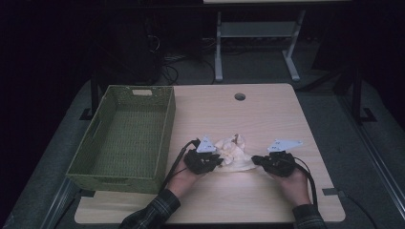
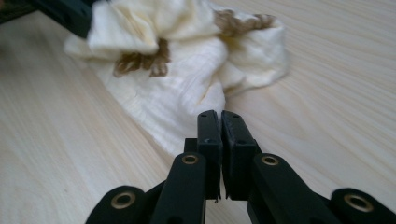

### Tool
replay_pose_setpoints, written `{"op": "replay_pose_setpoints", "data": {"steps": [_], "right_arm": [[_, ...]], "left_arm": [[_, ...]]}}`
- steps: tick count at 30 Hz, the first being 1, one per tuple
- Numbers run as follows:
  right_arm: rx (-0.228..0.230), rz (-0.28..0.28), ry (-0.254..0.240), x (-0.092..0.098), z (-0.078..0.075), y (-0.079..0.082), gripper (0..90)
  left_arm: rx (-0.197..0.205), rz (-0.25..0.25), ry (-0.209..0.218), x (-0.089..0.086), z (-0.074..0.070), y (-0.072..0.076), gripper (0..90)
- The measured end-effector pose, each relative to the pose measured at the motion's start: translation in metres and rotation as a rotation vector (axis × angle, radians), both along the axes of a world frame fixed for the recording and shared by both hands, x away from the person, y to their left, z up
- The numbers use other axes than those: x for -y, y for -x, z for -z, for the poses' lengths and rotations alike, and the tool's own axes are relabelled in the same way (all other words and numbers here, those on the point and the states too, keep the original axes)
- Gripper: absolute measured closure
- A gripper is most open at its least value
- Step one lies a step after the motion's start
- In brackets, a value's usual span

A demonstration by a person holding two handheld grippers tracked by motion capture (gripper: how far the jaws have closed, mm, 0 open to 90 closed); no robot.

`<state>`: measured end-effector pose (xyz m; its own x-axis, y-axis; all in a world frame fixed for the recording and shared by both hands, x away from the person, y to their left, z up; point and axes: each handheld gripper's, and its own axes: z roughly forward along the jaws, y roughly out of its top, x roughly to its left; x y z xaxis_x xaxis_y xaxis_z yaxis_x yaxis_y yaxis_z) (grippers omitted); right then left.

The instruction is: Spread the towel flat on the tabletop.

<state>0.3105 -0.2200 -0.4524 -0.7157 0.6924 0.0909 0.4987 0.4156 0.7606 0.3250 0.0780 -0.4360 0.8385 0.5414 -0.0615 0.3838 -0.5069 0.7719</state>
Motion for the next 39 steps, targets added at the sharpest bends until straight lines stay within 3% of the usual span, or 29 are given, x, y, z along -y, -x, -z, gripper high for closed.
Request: {"op": "replay_pose_setpoints", "data": {"steps": [6, 12, 15, 17, 19, 21, 24, 27, 31, 32, 36, 39], "right_arm": [[0.018, 0.076, 0.026, 0.024, -0.003, 0.001, 86.9], [0.012, 0.15, 0.044, 0.051, -0.005, 0.007, 87.0], [0.005, 0.19, 0.07, 0.065, -0.004, 0.011, 87.0], [-0.001, 0.203, 0.044, 0.073, -0.004, 0.012, 86.8], [-0.001, 0.205, 0.035, 0.074, -0.003, 0.012, 86.1], [0.005, 0.201, 0.037, 0.071, -0.002, 0.011, 75.1], [0.01, 0.189, 0.022, 0.066, -0.002, 0.01, 69.3], [0.026, 0.177, 0.016, 0.062, -0.004, 0.011, 65.5], [0.037, 0.164, 0.012, 0.058, -0.006, 0.013, 65.4], [0.035, 0.158, 0.009, 0.057, -0.006, 0.013, 65.4], [0.022, 0.145, 0.015, 0.053, -0.002, 0.011, 65.4], [0.015, 0.14, 0.024, 0.051, -0.001, 0.011, 65.5]], "left_arm": [[-0.006, -0.044, 0.017, -0.011, -0.002, -0.006, 78.6], [-0.032, -0.057, -0.033, -0.011, 0.001, -0.005, 78.3], [-0.022, -0.075, -0.04, -0.014, 0.001, -0.006, 71.5], [-0.014, -0.081, -0.014, -0.014, -0.003, -0.005, 67.9], [-0.003, -0.066, -0.004, -0.011, -0.006, -0.003, 66.0], [0.0, -0.043, -0.004, -0.005, -0.007, -0.002, 62.8], [-0.001, -0.022, -0.01, 0.003, -0.004, -0.002, 59.3], [-0.014, -0.005, -0.014, 0.009, -0.001, -0.001, 55.4], [-0.002, 0.005, -0.037, 0.016, 0.002, 0.002, 51.7], [0.007, -0.001, -0.051, 0.018, 0.003, 0.001, 54.1], [0.009, -0.051, -0.071, 0.019, 0.007, -0.01, 80.2], [0.029, -0.115, -0.103, 0.016, 0.007, -0.022, 85.3]]}}
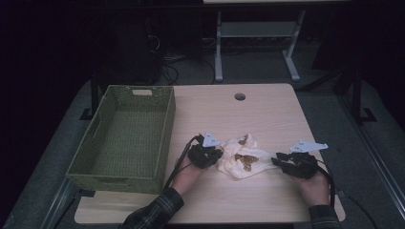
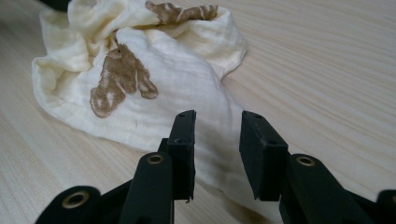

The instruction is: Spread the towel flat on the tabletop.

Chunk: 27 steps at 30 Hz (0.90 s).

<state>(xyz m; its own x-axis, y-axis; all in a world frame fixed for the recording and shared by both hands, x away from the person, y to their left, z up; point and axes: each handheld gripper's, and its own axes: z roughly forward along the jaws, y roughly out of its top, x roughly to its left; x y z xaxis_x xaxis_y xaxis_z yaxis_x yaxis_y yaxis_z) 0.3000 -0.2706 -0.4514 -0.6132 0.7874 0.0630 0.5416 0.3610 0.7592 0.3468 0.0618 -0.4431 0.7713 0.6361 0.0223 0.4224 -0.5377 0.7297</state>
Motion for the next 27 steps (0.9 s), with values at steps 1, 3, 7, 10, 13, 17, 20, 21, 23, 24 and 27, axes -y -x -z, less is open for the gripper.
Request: {"op": "replay_pose_setpoints", "data": {"steps": [1, 3, 7, 10, 13, 17, 20, 21, 23, 24, 27], "right_arm": [[0.0, -0.004, 0.002, 0.0, 0.0, 0.0, 65.5], [-0.007, -0.004, 0.008, -0.001, 0.001, -0.001, 65.5], [-0.014, -0.006, 0.01, 0.0, 0.003, -0.002, 65.6], [-0.015, -0.004, 0.008, 0.0, 0.003, -0.002, 65.5], [-0.014, -0.006, 0.008, 0.001, 0.003, -0.002, 65.5], [-0.015, -0.008, 0.013, 0.0, 0.004, -0.002, 65.5], [-0.014, -0.006, 0.014, 0.0, 0.003, -0.002, 65.6], [-0.014, -0.005, 0.015, 0.001, 0.003, -0.002, 65.5], [-0.015, 0.0, 0.013, 0.002, 0.004, -0.002, 65.6], [-0.016, 0.003, 0.011, 0.002, 0.004, -0.002, 65.5], [-0.016, 0.006, 0.012, 0.004, 0.004, -0.003, 65.5]], "left_arm": [[-0.005, -0.024, -0.001, -0.002, 0.001, -0.003, 85.3], [-0.019, -0.069, -0.011, -0.005, 0.006, -0.009, 85.2], [-0.034, -0.108, -0.031, -0.013, 0.012, -0.013, 72.9], [-0.001, -0.081, 0.015, -0.013, 0.002, -0.007, 68.4], [-0.007, -0.016, 0.049, -0.008, -0.006, 0.002, 68.7], [-0.027, 0.058, 0.055, 0.008, -0.004, 0.011, 69.8], [-0.04, 0.089, 0.044, 0.018, 0.002, 0.013, 69.6], [-0.047, 0.092, 0.039, 0.02, 0.004, 0.013, 69.2], [-0.064, 0.11, 0.035, 0.025, 0.009, 0.013, 67.4], [-0.068, 0.116, 0.031, 0.027, 0.011, 0.013, 66.4], [-0.082, 0.13, 0.001, 0.031, 0.017, 0.014, 64.2]]}}
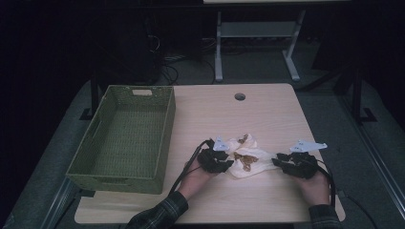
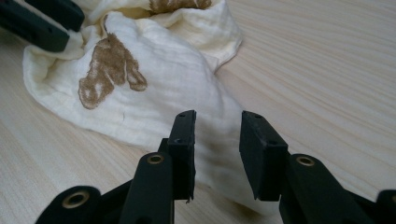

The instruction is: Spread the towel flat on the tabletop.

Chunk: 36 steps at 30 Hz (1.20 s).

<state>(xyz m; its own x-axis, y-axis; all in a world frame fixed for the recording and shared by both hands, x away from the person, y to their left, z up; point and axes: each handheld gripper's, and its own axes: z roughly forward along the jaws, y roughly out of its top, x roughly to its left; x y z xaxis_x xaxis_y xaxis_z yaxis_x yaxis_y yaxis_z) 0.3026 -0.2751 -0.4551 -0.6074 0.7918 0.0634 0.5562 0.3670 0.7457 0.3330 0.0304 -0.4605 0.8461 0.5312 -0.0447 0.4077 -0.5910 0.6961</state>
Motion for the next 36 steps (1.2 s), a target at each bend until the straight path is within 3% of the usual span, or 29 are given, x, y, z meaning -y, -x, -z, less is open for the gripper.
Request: {"op": "replay_pose_setpoints", "data": {"steps": [2, 5, 7, 11, 16, 21, 24, 27, 29, 33, 36], "right_arm": [[0.0, 0.003, 0.001, 0.002, 0.0, 0.0, 65.5], [-0.005, 0.01, -0.003, 0.005, 0.001, -0.001, 65.6], [-0.005, 0.018, -0.01, 0.008, 0.001, -0.001, 65.6], [-0.014, 0.022, -0.013, 0.013, 0.0, 0.002, 66.0], [-0.033, 0.038, -0.003, 0.019, 0.002, 0.002, 66.0], [-0.062, 0.044, -0.013, 0.028, 0.004, 0.005, 66.0], [-0.081, 0.016, -0.051, 0.029, 0.006, 0.004, 66.0], [-0.112, -0.008, -0.028, 0.02, 0.009, 0.004, 66.0], [-0.139, -0.022, -0.015, 0.015, 0.012, 0.003, 71.4], [-0.147, -0.037, -0.013, 0.013, 0.012, 0.003, 84.7], [-0.139, -0.049, -0.007, 0.013, 0.01, 0.005, 86.2]], "left_arm": [[-0.004, 0.002, -0.024, 0.001, 0.003, 0.0, 65.0], [-0.006, 0.008, -0.029, -0.002, 0.002, 0.0, 81.3], [0.008, 0.008, -0.014, -0.004, -0.001, 0.001, 84.2], [0.041, 0.01, 0.019, -0.011, -0.012, 0.005, 84.6], [0.054, -0.01, 0.056, -0.024, -0.022, 0.007, 84.8], [0.073, -0.033, 0.064, -0.035, -0.028, 0.008, 84.7], [0.069, -0.041, 0.071, -0.039, -0.028, 0.007, 84.6], [0.076, -0.045, 0.075, -0.041, -0.029, 0.007, 84.5], [0.079, -0.047, 0.084, -0.042, -0.03, 0.008, 84.4], [0.081, -0.052, 0.093, -0.044, -0.034, 0.009, 84.5], [0.088, -0.051, 0.092, -0.046, -0.036, 0.01, 85.2]]}}
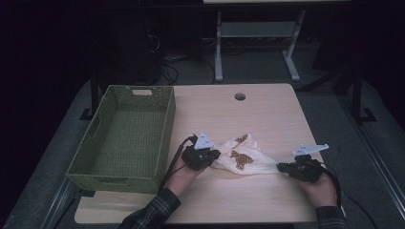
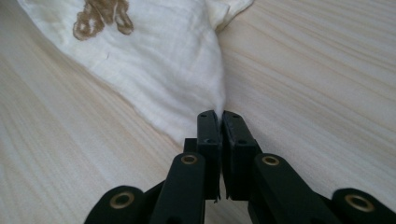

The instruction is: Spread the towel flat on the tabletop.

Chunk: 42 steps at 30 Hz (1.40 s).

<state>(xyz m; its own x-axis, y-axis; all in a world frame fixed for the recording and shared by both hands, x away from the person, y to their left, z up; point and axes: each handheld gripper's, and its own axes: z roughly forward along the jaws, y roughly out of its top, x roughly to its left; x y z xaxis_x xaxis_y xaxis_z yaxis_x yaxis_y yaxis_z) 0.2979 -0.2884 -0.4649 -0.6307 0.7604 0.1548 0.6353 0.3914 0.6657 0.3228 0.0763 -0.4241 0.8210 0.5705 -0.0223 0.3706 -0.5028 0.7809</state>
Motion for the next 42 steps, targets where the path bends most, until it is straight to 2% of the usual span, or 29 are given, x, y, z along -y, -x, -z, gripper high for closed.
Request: {"op": "replay_pose_setpoints", "data": {"steps": [5, 9, 11, 15, 18, 21, 26, 27, 29, 32, 36, 42], "right_arm": [[0.027, -0.012, 0.008, -0.001, -0.008, 0.009, 86.8], [0.047, -0.033, 0.015, -0.001, -0.011, 0.022, 87.1], [0.048, -0.044, 0.017, -0.001, -0.011, 0.028, 87.2], [0.051, -0.068, 0.031, -0.006, -0.012, 0.042, 87.2], [0.047, -0.085, 0.039, -0.008, -0.011, 0.053, 87.2], [0.031, -0.109, 0.046, -0.012, -0.008, 0.062, 87.2], [0.014, -0.135, 0.065, -0.014, -0.004, 0.073, 87.0], [0.01, -0.13, 0.054, -0.014, -0.004, 0.074, 86.0], [0.019, -0.126, 0.033, -0.012, -0.005, 0.071, 76.3], [0.038, -0.112, 0.008, -0.012, -0.008, 0.067, 69.0], [0.073, -0.089, 0.002, -0.016, -0.015, 0.056, 66.9], [0.103, -0.053, -0.017, -0.022, -0.019, 0.026, 68.2]], "left_arm": [[0.012, -0.001, 0.0, -0.008, -0.007, 0.008, 85.2], [0.005, -0.008, 0.0, -0.014, -0.006, 0.018, 85.1], [0.001, -0.009, -0.024, -0.017, -0.005, 0.024, 85.1], [-0.015, -0.02, -0.031, -0.023, -0.003, 0.038, 85.2], [-0.027, -0.035, -0.057, -0.028, 0.0, 0.047, 85.3], [-0.064, -0.051, -0.072, -0.033, 0.005, 0.055, 85.4], [-0.122, -0.046, -0.11, -0.037, 0.015, 0.066, 85.3], [-0.122, -0.046, -0.107, -0.037, 0.016, 0.066, 82.3], [-0.105, -0.053, -0.093, -0.036, 0.014, 0.065, 72.4], [-0.071, -0.054, -0.074, -0.032, 0.008, 0.061, 65.5], [-0.032, -0.057, -0.068, -0.026, 0.004, 0.045, 62.9], [-0.008, -0.072, -0.035, -0.017, 0.004, 0.016, 62.7]]}}
